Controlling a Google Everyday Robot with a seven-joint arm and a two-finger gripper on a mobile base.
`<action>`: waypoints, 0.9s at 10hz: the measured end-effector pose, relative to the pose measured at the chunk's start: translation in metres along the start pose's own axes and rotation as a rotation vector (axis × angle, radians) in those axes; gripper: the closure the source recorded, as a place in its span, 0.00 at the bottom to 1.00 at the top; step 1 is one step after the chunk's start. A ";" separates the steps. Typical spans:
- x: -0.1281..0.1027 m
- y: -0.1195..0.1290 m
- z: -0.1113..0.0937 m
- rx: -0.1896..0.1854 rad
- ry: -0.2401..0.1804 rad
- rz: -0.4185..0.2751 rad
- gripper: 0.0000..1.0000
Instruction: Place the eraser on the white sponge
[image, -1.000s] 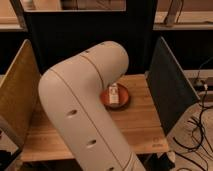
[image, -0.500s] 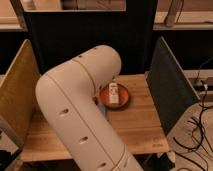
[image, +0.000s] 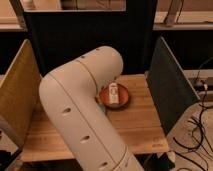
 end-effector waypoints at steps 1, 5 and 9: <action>0.000 0.001 -0.001 -0.001 -0.003 -0.004 0.78; -0.010 0.007 -0.026 -0.008 -0.076 -0.013 1.00; -0.006 -0.020 -0.084 0.082 -0.150 -0.011 1.00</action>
